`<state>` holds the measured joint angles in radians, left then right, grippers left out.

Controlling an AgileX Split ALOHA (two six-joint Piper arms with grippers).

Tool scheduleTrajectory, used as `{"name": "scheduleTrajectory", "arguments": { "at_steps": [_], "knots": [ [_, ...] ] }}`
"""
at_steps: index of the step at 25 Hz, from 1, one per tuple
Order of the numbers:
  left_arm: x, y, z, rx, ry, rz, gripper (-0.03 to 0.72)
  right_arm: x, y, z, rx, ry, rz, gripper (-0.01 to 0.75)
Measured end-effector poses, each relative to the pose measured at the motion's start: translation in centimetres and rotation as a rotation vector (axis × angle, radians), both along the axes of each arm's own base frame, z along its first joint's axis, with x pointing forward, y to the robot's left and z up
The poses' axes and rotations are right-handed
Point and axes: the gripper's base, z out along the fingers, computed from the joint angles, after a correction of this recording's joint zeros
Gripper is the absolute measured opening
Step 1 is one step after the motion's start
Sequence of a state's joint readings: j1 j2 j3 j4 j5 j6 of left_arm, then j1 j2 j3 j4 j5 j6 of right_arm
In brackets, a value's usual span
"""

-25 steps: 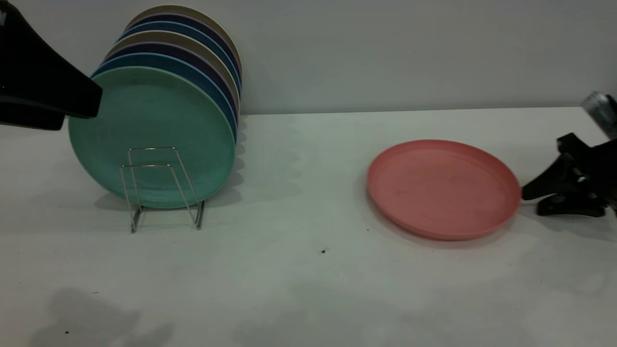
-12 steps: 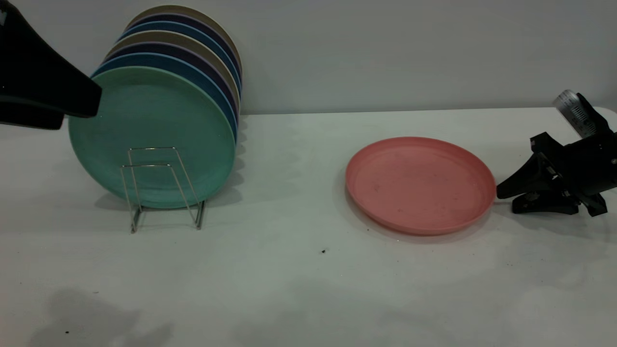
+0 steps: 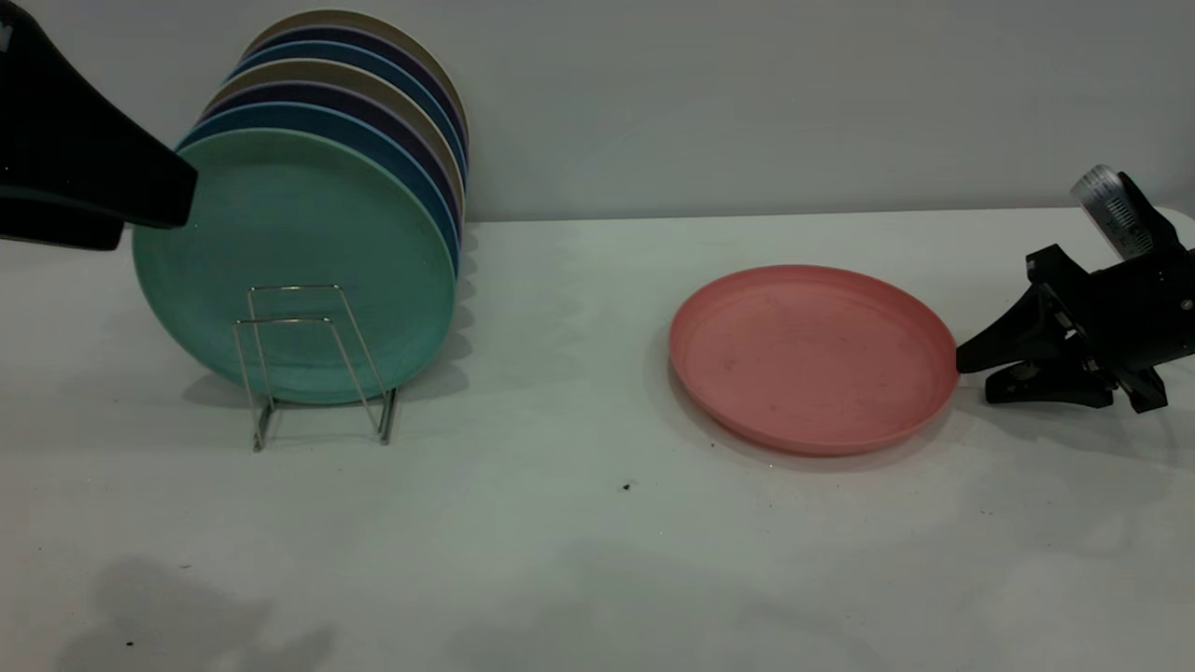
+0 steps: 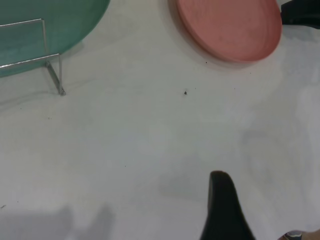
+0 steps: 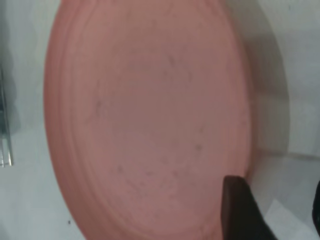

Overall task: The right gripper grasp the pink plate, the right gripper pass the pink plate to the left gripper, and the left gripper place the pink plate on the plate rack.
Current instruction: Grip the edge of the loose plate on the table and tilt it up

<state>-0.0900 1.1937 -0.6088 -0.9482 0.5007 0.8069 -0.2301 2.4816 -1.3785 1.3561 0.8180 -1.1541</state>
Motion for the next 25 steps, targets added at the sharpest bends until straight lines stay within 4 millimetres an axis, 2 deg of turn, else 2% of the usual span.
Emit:
{"name": "scheduleTrajectory", "arguments": {
  "at_steps": [6, 13, 16, 19, 21, 25],
  "knots": [
    [0.1, 0.0, 0.0, 0.003, -0.006, 0.004, 0.497, 0.2, 0.6, -0.1, -0.013, -0.002, 0.0, 0.371],
    [0.0, 0.0, 0.0, 0.004, -0.006, 0.0, 0.497, 0.6, 3.2, -0.3, -0.051, -0.007, 0.017, 0.359],
    [0.0, 0.0, 0.0, 0.002, -0.001, -0.006, 0.497, 0.7, 3.6, -0.3, -0.064, -0.009, 0.015, 0.282],
    [-0.1, 0.0, 0.0, 0.0, 0.002, -0.01, 0.497, 0.7, 3.5, -0.4, -0.074, -0.005, 0.005, 0.101],
    [-0.1, -0.1, 0.0, -0.001, 0.003, -0.011, 0.497, 0.7, 3.5, -0.5, -0.073, 0.0, -0.004, 0.035],
    [-0.2, -0.2, 0.0, -0.017, 0.019, -0.023, 0.497, 0.7, 3.7, 0.1, -0.048, -0.01, 0.027, 0.019]
  ]
}}
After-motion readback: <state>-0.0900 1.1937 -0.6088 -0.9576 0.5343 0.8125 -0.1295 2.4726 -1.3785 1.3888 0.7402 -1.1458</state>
